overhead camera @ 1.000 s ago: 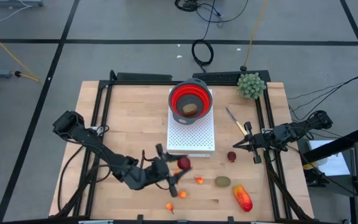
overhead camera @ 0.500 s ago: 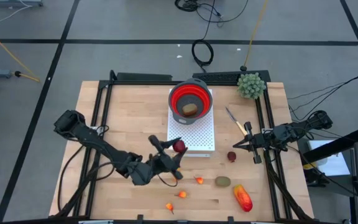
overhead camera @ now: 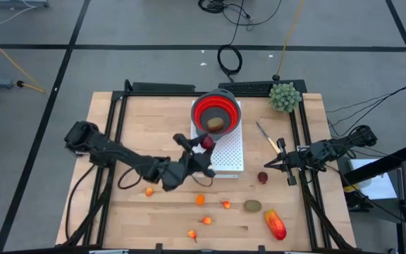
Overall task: Pick & Place Fruit
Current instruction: Put the red pomegranate into the red strainer bowl
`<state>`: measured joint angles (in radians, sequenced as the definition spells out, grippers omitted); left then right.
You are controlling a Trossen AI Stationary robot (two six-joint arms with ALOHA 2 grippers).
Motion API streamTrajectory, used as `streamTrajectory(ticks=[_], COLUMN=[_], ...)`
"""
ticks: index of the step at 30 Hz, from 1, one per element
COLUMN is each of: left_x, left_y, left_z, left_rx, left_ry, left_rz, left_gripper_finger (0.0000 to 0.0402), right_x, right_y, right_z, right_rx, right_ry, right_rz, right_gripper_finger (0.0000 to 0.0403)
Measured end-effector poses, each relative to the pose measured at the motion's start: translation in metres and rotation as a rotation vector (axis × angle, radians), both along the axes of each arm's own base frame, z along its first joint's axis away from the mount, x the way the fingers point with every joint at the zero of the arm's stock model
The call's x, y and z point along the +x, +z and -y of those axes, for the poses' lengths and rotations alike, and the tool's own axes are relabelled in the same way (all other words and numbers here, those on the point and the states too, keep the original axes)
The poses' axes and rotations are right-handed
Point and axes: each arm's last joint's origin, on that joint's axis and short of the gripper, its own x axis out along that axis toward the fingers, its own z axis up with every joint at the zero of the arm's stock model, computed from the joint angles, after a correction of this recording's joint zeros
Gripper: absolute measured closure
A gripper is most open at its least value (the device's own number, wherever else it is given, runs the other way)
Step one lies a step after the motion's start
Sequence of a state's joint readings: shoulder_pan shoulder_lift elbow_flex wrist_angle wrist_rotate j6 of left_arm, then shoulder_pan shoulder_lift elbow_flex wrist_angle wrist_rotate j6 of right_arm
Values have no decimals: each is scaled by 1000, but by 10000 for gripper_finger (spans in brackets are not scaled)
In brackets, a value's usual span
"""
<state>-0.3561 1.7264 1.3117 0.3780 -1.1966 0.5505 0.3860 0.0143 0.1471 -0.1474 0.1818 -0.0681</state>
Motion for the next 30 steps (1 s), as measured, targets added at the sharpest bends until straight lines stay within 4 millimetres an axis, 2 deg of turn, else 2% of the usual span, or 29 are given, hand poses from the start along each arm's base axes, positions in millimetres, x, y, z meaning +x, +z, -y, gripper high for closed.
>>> streamTrajectory(ticks=[8,15,23,30], left_x=[12,14,9,5], left_y=[1,6,9,4], left_z=[-35,-65,-103,-141], left_rx=[-20,-98,-289,-459], left_ry=[-57,-83,-178,-169], left_rz=[14,76,111,142], left_gripper_finger=[213,203,211,203], right_x=[0,0,0,0], right_y=[0,0,-1,-1], right_z=[0,0,0,0], right_rx=[0,-1,-34,-35], right_ry=[0,0,3,3], right_rz=[0,-1,-2,-2], right_gripper_finger=[403,403,403,403])
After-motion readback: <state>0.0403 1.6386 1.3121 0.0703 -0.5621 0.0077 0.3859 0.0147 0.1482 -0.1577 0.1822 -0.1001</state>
